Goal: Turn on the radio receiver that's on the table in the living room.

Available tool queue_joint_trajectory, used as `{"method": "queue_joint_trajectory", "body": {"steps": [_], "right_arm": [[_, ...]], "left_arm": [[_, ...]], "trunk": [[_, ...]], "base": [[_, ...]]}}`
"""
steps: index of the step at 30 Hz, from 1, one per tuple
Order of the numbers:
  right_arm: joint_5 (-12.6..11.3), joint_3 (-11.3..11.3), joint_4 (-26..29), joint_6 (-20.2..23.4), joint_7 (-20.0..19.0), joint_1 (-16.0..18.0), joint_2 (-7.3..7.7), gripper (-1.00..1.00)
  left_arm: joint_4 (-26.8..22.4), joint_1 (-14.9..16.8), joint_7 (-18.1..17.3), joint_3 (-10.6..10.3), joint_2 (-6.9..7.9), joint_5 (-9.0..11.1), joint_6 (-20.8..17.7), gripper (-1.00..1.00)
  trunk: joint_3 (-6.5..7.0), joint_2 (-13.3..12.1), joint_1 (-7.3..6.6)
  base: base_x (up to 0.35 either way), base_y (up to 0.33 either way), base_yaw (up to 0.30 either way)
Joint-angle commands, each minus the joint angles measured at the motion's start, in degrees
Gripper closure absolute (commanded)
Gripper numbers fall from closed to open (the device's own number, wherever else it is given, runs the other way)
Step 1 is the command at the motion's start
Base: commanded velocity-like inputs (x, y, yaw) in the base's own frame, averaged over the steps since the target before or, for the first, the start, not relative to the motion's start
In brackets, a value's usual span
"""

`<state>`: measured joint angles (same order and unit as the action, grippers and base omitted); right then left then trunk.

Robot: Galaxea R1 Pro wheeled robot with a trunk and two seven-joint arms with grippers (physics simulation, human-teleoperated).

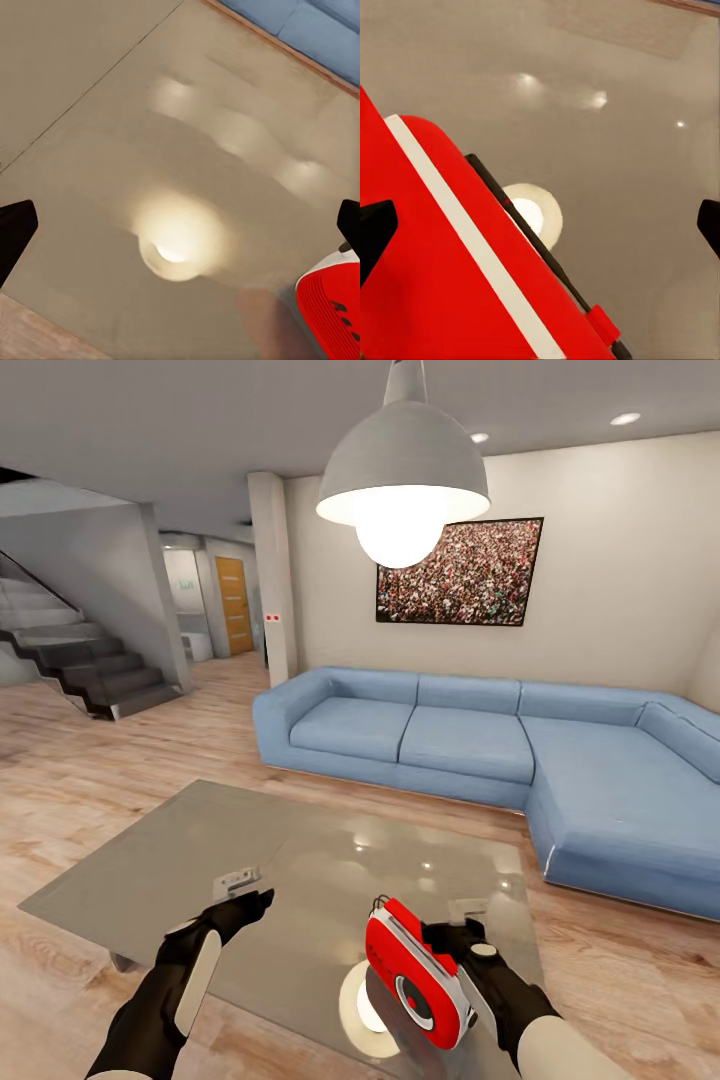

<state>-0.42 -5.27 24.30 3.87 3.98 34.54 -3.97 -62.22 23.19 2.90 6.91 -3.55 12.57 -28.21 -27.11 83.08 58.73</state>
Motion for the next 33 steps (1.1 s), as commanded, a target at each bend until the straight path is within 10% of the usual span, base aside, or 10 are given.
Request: {"method": "queue_joint_trajectory", "body": {"steps": [1,33], "right_arm": [[0.0,0.0,-0.2,0.0,-1.2,0.0,0.01,-1.0],[0.3,0.0,-5.4,-0.1,-2.3,0.0,0.01,-1.0]], "left_arm": [[0.1,0.0,0.0,0.0,0.02,0.0,0.0,-1.0],[0.3,0.0,0.0,0.0,0.03,0.0,0.1,-1.0]], "trunk": [[0.0,0.0,0.0],[0.0,0.0,0.0]], "base": [[0.0,0.0,0.0],[0.0,0.0,0.0]]}}
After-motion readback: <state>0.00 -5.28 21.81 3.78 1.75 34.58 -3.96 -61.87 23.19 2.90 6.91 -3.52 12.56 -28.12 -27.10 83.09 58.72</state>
